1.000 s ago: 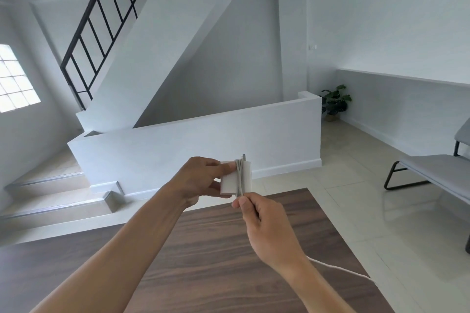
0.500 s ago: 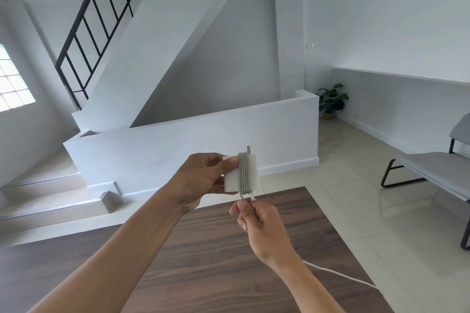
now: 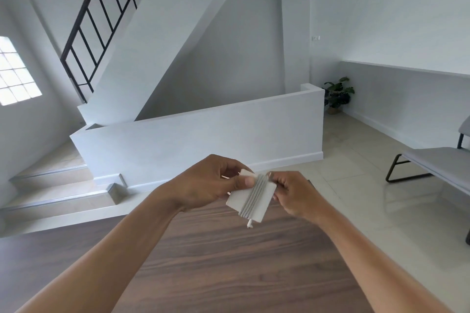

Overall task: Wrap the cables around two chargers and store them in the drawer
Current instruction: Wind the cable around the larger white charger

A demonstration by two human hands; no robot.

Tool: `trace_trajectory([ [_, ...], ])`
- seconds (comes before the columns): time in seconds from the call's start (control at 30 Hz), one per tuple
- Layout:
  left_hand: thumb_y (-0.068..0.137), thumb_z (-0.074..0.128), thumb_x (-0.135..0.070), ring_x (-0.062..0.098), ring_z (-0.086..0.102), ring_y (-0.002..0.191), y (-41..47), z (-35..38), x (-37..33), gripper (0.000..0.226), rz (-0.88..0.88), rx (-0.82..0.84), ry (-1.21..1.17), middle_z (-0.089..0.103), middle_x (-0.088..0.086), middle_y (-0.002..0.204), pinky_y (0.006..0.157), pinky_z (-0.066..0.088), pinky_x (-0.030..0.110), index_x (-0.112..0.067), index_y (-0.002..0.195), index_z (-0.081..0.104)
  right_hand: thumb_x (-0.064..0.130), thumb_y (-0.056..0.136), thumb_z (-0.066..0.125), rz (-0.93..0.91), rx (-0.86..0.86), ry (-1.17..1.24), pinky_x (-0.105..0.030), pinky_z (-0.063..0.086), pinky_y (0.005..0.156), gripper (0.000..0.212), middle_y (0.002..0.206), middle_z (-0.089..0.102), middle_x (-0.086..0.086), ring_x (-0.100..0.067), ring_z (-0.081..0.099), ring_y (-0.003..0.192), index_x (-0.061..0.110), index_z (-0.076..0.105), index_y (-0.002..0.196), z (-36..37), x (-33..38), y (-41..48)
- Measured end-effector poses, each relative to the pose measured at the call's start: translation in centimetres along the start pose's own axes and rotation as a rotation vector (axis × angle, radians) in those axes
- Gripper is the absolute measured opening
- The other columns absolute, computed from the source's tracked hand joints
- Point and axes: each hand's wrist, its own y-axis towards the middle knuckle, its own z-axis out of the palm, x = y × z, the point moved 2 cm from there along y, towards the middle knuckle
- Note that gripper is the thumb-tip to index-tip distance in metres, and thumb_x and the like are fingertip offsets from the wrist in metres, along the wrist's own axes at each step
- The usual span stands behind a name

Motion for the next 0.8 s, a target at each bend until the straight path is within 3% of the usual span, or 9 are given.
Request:
trace_trajectory([
  [0.1,0.085,0.068,-0.048,0.006,0.065,0.081,0.2,-0.2,0.1,0.029,0.016,-0.017,0.306,0.073,-0.007,0.094,0.071,0.047,0.02,-0.027,0.103,0.075,0.021,0.094,0.055,0.003,0.015,-0.1,-0.031,0.042,0.055,0.026,0.055,0.058,0.006,-0.009,0.047,0.051,0.029,0.07,0.075,-2.1,0.7,0.8],
  [0.2,0.084,0.069,-0.049,0.006,0.065,0.082,0.5,-0.2,0.4,0.029,0.008,-0.059,0.404,0.072,-0.009,0.093,0.076,0.052,0.029,-0.027,0.103,0.075,0.027,0.094,0.054,0.004,0.029,-0.186,-0.029,0.041,0.057,0.024,0.054,0.054,0.009,-0.008,0.047,0.051,0.026,0.071,0.077,-3.4,2.7,0.7],
  [0.33,0.083,0.07,-0.047,0.008,0.064,0.084,1.0,-0.1,0.8,0.031,-0.013,-0.121,0.447,0.07,-0.007,0.097,0.078,0.053,0.032,-0.024,0.105,0.073,0.036,0.097,0.046,0.017,0.009,-0.381,-0.029,0.041,0.063,0.028,0.068,0.058,0.012,-0.009,0.052,0.063,0.027,0.071,0.087,-3.6,4.7,-0.1],
  [0.47,0.081,0.072,-0.046,0.005,0.064,0.083,1.2,0.0,1.1,0.03,-0.02,-0.107,0.436,0.071,-0.008,0.097,0.078,0.054,0.029,-0.024,0.101,0.074,0.041,0.099,0.043,0.011,-0.04,-0.415,-0.03,0.043,0.066,0.029,0.08,0.062,0.007,-0.017,0.057,0.075,0.029,0.069,0.094,-3.2,5.3,-0.9],
  [0.57,0.083,0.072,-0.042,0.002,0.061,0.08,1.2,0.4,1.2,0.026,-0.022,-0.1,0.455,0.07,-0.008,0.1,0.072,0.048,0.022,-0.025,0.102,0.072,0.041,0.099,0.043,0.035,-0.042,-0.403,-0.03,0.042,0.066,0.029,0.076,0.059,0.009,-0.016,0.055,0.073,0.028,0.069,0.095,-3.4,5.1,-0.9],
  [0.7,0.083,0.07,-0.047,0.006,0.061,0.088,1.6,-0.1,1.5,0.032,-0.034,-0.194,0.462,0.067,-0.007,0.103,0.075,0.049,0.026,-0.024,0.105,0.07,0.042,0.099,0.042,0.021,-0.079,-0.388,-0.031,0.046,0.063,0.031,0.069,0.059,0.008,-0.018,0.056,0.068,0.027,0.069,0.097,-3.4,5.1,-1.5],
  [0.8,0.081,0.072,-0.048,0.006,0.063,0.089,1.9,-0.5,1.3,0.032,-0.053,-0.252,0.424,0.069,-0.008,0.098,0.08,0.054,0.032,-0.023,0.101,0.072,0.043,0.1,0.039,-0.018,-0.128,-0.417,-0.034,0.05,0.066,0.032,0.075,0.065,0.003,-0.022,0.06,0.071,0.026,0.066,0.099,-2.7,5.7,-2.3],
])
